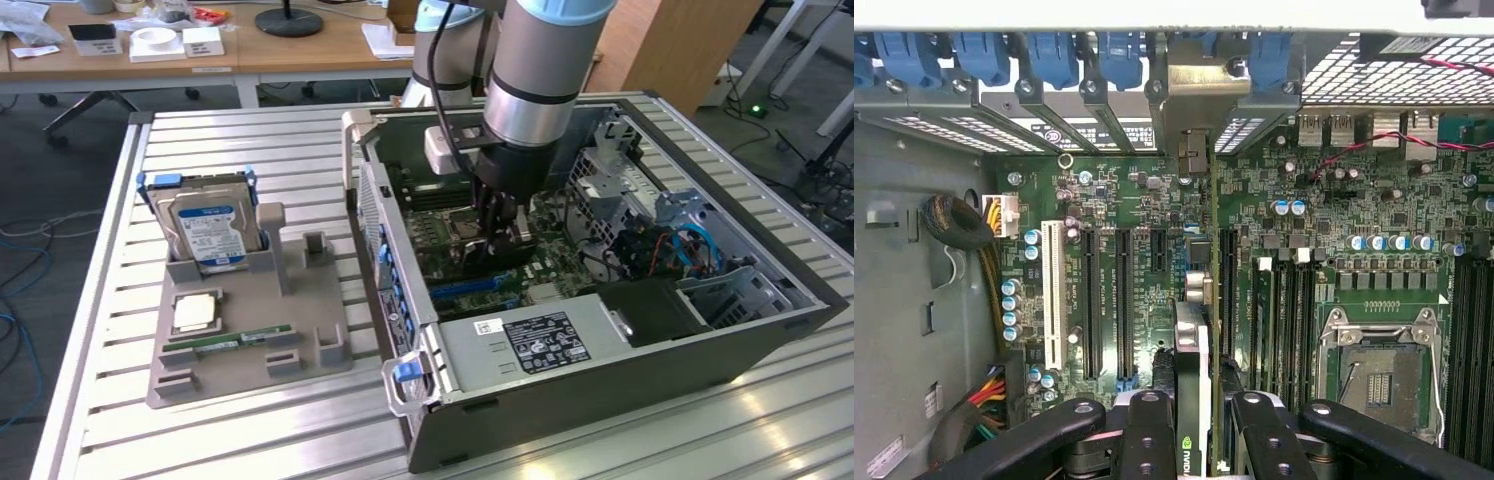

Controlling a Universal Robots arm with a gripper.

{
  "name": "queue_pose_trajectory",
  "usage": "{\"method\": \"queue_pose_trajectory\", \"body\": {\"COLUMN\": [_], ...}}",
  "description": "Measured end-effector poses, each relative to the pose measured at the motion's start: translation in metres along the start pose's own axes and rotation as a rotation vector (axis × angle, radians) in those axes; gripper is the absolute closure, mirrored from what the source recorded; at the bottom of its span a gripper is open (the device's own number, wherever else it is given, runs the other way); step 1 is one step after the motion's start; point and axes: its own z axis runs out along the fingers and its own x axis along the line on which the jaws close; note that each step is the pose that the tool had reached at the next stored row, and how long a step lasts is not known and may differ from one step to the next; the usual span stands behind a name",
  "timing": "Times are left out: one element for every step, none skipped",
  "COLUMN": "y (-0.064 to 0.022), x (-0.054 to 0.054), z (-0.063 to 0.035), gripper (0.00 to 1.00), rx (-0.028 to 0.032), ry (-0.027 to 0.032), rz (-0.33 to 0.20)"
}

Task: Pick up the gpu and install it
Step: 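Insert the gpu into the slot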

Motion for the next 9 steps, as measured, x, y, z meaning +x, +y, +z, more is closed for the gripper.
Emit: {"method": "queue_pose_trajectory", "body": {"y": [0.0001, 0.0002, 0.0003, 0.0002, 0.0001, 0.0001, 0.0001, 0.0002, 0.0004], "x": [0.0003, 0.0006, 0.0008, 0.0008, 0.0008, 0.0008, 0.0008, 0.0009, 0.0008], "z": [0.0, 0.0, 0.0, 0.0, 0.0, 0.0, 0.0, 0.0, 0.0], "gripper": [0.73, 0.73, 0.73, 0.73, 0.73, 0.73, 0.73, 0.73, 0.73], "rx": [-0.0001, -0.0001, 0.0, 0.0, 0.0, 0.0, 0.0, 0.0, 0.0], "ry": [0.0001, 0.0001, 0.0001, 0.0, 0.0, 0.0, 0.0, 0.0001, 0.0001], "rz": [0.0, 0.0, 0.0, 0.0, 0.0, 0.0, 0.0, 0.0, 0.0]}}
